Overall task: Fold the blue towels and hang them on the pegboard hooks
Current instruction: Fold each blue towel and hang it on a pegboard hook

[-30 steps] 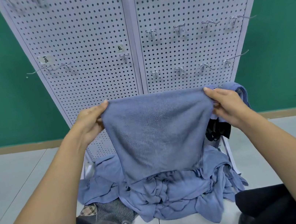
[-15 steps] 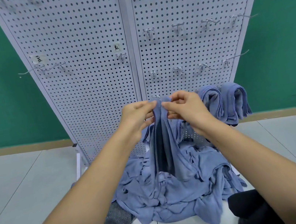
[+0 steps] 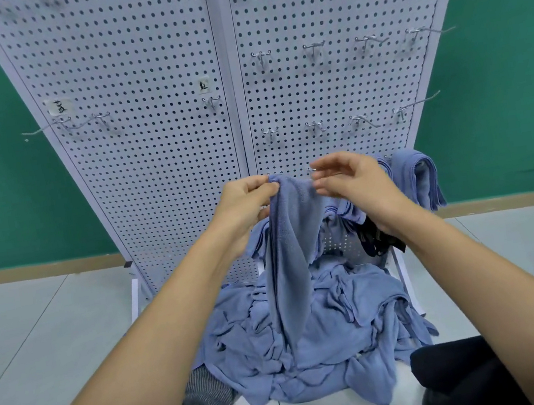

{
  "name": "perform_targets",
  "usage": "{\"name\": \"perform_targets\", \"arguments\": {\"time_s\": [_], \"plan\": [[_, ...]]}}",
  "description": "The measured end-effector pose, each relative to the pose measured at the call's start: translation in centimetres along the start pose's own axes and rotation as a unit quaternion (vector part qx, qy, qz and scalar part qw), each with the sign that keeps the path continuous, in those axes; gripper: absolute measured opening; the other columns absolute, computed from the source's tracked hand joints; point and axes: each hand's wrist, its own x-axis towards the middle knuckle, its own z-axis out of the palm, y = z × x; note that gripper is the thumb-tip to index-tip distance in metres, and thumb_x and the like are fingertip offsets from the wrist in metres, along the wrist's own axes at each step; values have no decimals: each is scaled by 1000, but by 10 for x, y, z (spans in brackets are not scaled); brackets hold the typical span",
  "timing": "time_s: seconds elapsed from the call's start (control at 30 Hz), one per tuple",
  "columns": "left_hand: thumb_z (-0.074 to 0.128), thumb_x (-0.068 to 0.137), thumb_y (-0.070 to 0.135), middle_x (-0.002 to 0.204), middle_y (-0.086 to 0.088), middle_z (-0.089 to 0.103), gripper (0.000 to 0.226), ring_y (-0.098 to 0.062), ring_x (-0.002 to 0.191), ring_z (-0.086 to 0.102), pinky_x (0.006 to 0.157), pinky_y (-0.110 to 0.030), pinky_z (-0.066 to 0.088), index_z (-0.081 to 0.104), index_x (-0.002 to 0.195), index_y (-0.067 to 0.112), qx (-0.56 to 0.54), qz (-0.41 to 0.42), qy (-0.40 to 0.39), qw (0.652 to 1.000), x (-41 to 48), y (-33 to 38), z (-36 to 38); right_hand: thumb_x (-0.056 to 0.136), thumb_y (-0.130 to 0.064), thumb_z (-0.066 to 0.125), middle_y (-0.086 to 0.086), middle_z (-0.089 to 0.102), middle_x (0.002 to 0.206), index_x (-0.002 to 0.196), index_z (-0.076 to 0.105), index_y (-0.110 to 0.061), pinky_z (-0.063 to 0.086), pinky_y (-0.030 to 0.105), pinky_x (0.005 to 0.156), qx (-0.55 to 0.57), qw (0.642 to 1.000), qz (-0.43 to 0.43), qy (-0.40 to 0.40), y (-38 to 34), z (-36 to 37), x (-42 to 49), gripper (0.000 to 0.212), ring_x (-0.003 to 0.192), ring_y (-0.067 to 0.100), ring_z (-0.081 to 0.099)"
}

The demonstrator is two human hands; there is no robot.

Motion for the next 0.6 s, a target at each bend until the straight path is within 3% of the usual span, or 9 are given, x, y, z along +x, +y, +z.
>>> {"name": "perform_targets", "arguments": {"time_s": [0.07, 0.17, 0.2, 0.27, 0.33, 0.5, 0.57, 0.6], "plan": [[51, 96, 7, 67, 10, 64, 18, -2, 62, 56, 66, -17, 48, 66, 91, 13, 11, 8, -41, 999, -3, 2, 0, 86, -12, 67, -5, 61, 118, 115, 60, -24, 46, 24, 97, -138, 989, -49, -19, 3, -12, 4, 32, 110, 9, 56], [48, 97, 7, 74, 6, 63, 18, -4, 65, 54, 69, -18, 47, 64, 92, 14, 3, 17, -93, 996, -4, 3, -3, 77, -35, 77, -13, 51, 133, 120, 54, -36, 32, 27, 106, -252, 957, -87, -110, 8, -17, 9, 48, 127, 7, 41], [47, 97, 7, 69, 9, 62, 19, -1, 62, 54, 67, -16, 47, 64, 91, 14, 0, 17, -101, 995, -4, 3, -6, 76, -36, 78, -12, 54, 128, 113, 57, -35, 34, 26, 103, -262, 953, -82, -129, 8, -15, 9, 43, 123, 8, 44], [47, 97, 8, 67, 11, 60, 21, 0, 60, 53, 67, -16, 46, 64, 89, 17, 6, 11, -102, 995, -3, 1, -12, 77, -34, 77, -6, 63, 101, 89, 60, -28, 42, 23, 83, -263, 952, -76, -137, 10, -9, 11, 23, 98, 13, 56], [49, 97, 9, 75, 5, 61, 22, -5, 68, 55, 72, -20, 48, 66, 87, 19, 27, -2, -79, 996, 2, -4, -20, 79, -33, 75, -3, 57, 77, 80, 57, -20, 37, 23, 65, -275, 950, -94, -117, 11, -8, 14, 22, 75, 14, 51], [47, 97, 27, 84, -2, 63, 25, -15, 82, 57, 79, -29, 51, 67, 98, 13, -17, -42, -52, 998, 6, -9, -21, 81, -36, 73, -2, 64, 77, 82, 58, -19, 44, 32, 70, -283, 948, -119, -87, 9, -4, 18, 22, 75, 15, 57], [58, 91, 40, 95, 2, 67, 24, -12, 89, 61, 80, -26, 50, 63, 104, 20, 52, -31, -70, 996, 5, -12, -17, 81, -33, 73, -1, 63, 76, 80, 59, -19, 44, 32, 69, -285, 947, -121, -89, 8, -2, 17, 20, 72, 13, 55], [66, 87, 37, 100, 2, 69, 27, -11, 92, 63, 79, -20, 50, 62, 109, 21, 108, -18, -71, 992, 5, -15, -15, 81, -33, 73, 0, 63, 75, 80, 59, -20, 44, 34, 68, -288, 946, -120, -90, 7, -2, 16, 19, 72, 14, 54]]}}
